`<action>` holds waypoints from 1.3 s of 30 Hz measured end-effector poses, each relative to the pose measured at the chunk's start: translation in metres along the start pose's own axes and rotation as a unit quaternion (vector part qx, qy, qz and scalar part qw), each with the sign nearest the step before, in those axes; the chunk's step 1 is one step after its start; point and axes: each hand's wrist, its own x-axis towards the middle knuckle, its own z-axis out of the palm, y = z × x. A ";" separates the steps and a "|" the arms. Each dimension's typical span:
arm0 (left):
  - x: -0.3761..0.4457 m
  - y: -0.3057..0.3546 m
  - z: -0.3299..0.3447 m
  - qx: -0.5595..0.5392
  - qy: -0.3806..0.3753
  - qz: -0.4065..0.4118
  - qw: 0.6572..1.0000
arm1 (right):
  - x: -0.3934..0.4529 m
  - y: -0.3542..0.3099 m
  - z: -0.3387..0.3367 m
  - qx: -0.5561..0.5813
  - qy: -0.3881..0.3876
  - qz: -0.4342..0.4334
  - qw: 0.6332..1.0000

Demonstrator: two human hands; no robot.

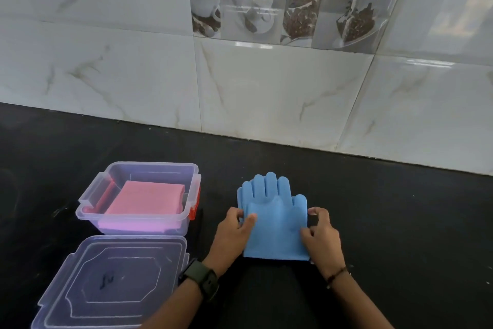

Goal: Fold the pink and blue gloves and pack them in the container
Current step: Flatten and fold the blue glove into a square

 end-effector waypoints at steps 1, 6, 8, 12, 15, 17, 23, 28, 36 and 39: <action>0.004 0.000 0.001 0.009 -0.018 -0.019 1.000 | 0.004 -0.003 0.001 -0.034 -0.013 0.020 0.999; 0.009 -0.009 0.005 0.182 -0.035 0.012 0.983 | 0.005 -0.009 0.000 -0.148 -0.058 0.050 0.986; 0.009 -0.014 0.006 0.253 -0.009 0.057 0.966 | 0.002 -0.009 0.001 -0.215 -0.070 0.027 0.974; 0.006 -0.018 -0.003 0.452 0.027 0.244 0.858 | 0.001 -0.006 -0.008 -0.341 -0.060 -0.104 0.932; 0.003 -0.018 -0.011 0.543 0.004 0.379 0.749 | 0.002 0.007 -0.025 -0.440 -0.021 -0.357 0.824; 0.001 -0.022 -0.010 0.559 0.011 0.385 0.734 | 0.007 0.026 -0.035 -0.482 -0.027 -0.470 0.739; 0.008 -0.036 -0.009 0.577 -0.049 0.357 0.733 | 0.035 0.047 -0.046 -0.502 -0.080 -0.526 0.681; 0.018 -0.041 -0.008 0.362 -0.038 0.306 0.880 | 0.040 0.045 -0.040 -0.386 -0.097 -0.510 0.763; 0.037 -0.003 0.000 0.037 0.005 0.101 0.994 | 0.039 0.027 -0.016 -0.007 -0.075 -0.211 0.975; 0.053 0.011 0.007 -0.060 0.068 0.012 0.996 | 0.061 -0.004 0.001 0.029 0.010 -0.108 0.994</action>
